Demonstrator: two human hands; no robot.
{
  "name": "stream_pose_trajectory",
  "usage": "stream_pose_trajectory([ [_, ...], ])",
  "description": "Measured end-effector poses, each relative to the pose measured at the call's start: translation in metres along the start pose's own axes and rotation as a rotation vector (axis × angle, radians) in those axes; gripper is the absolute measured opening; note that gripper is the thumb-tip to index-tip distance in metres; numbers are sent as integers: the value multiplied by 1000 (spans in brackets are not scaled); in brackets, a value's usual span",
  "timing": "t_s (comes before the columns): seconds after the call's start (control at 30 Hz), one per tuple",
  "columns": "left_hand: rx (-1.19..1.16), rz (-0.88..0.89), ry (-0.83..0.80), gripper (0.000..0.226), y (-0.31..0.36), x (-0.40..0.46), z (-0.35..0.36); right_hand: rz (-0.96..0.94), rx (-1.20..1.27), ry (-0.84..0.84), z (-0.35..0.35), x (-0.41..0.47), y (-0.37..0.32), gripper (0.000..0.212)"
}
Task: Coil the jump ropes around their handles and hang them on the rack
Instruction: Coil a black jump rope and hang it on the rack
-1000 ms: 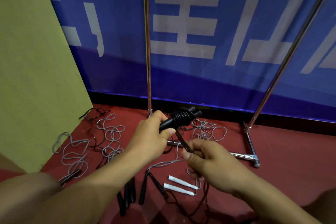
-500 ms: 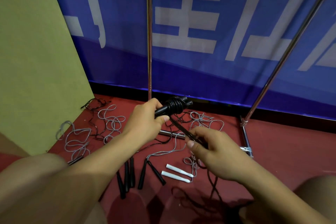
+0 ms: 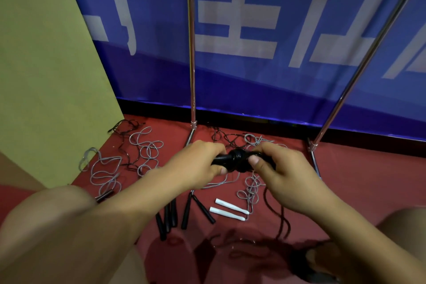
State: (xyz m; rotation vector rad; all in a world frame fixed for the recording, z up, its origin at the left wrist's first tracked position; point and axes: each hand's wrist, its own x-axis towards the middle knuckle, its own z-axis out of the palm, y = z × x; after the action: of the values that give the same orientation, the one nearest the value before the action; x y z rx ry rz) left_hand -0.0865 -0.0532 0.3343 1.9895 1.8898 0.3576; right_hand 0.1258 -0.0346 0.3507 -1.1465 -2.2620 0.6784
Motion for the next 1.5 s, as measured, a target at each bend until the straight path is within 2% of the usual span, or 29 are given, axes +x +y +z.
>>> stream_pose_trajectory([
  [0.2, 67, 136, -102, 19, 9, -11, 3, -5, -232, 107, 0, 6, 7, 12],
  [0.3, 77, 182, -107, 24, 8, -14, 4, 61, -223, 126, -3, 10, 10, 18],
  [0.4, 64, 242, -112, 27, 7, -18, 4, 159, -205, 152, -7, 15, 15, 33],
  [0.53, -66, 274, -130, 22, 8, -24, -1, 250, -91, 130, -14, 21, 16, 32],
  [0.63, -214, 294, -149, 15, 11, -27, -10, 301, 108, 99, -19, 25, 17, 26],
  [0.77, -447, 322, -218, 11, 15, -31, -19, 316, 407, 56, -21, 28, 15, 15],
  [0.9, -692, 319, -236, 12, 17, -33, -23, 307, 546, 50, -22, 31, 15, 8],
  [1.07, -750, 346, -218, 10, 21, -37, -24, 319, 566, 55, -16, 34, 16, 7],
  [1.17, -760, 372, -215, 16, 24, -38, -24, 313, 564, 44, -14, 38, 18, 7],
  [1.33, -782, 386, -186, 6, 22, -35, -20, 349, 632, 59, -10, 42, 23, 6],
  [1.43, -804, 362, -103, 2, 21, -31, -17, 333, 590, 67, -1, 36, 27, 26],
  [1.5, -836, 330, -49, 10, 18, -27, -17, 336, 520, 92, 7, 32, 27, 25],
])
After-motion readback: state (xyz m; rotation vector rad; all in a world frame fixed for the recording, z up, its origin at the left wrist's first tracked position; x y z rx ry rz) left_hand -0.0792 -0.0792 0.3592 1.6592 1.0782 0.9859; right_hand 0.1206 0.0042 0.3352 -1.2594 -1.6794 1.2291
